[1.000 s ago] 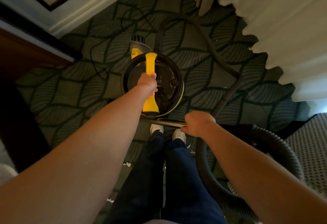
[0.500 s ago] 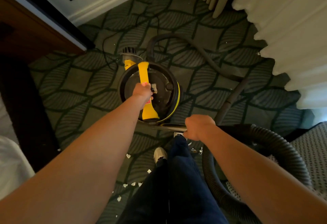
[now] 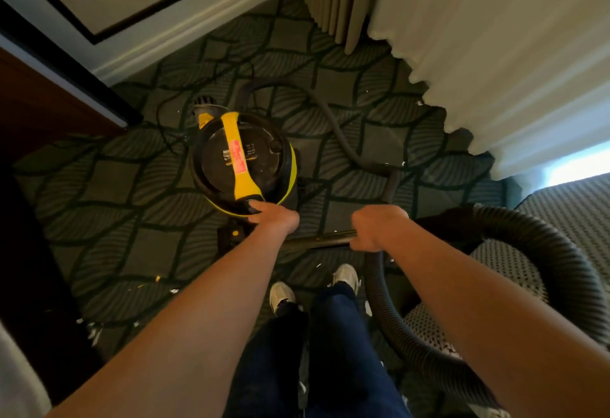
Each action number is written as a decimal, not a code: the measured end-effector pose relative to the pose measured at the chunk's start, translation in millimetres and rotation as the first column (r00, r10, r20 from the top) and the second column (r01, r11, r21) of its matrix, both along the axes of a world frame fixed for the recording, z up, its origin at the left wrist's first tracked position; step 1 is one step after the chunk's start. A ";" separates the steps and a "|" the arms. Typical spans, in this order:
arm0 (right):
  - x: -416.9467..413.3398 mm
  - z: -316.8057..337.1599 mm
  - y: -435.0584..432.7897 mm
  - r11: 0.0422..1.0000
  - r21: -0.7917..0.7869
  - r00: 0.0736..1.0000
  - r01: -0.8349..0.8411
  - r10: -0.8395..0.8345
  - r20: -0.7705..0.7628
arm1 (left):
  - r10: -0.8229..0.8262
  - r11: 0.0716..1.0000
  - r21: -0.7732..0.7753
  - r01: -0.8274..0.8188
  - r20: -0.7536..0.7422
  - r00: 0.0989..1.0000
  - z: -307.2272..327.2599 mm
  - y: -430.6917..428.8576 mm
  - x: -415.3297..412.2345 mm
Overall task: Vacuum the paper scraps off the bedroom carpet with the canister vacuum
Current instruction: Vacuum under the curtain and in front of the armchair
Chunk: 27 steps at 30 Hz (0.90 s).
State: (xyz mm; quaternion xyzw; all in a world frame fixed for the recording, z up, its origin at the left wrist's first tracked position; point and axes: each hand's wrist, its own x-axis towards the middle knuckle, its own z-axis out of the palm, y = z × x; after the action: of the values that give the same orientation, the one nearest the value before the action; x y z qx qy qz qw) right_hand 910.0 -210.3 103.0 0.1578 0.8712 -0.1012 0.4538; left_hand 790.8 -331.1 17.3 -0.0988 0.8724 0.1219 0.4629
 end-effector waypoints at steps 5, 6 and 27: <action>22.9 21.5 35.8 0.999 0.043 0.998 -0.024 0.021 0.065 | -0.164 0.982 0.154 0.105 0.445 0.880 23.1 37.0 58.9; 25.5 25.5 43.4 0.997 0.061 0.996 -0.041 0.036 0.078 | -0.124 0.985 0.164 0.043 0.522 0.844 28.2 46.1 71.8; 68.9 116.4 232.9 0.977 0.211 0.992 0.000 -0.026 0.120 | -0.060 0.891 0.381 -0.246 0.637 0.769 89.3 256.8 146.8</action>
State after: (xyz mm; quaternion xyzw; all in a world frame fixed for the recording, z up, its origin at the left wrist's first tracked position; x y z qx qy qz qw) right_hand 978.9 22.7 219.5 0.2165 0.8465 -0.0014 0.4864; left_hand 937.6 -74.3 106.6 -0.0701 0.6077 0.3000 0.7320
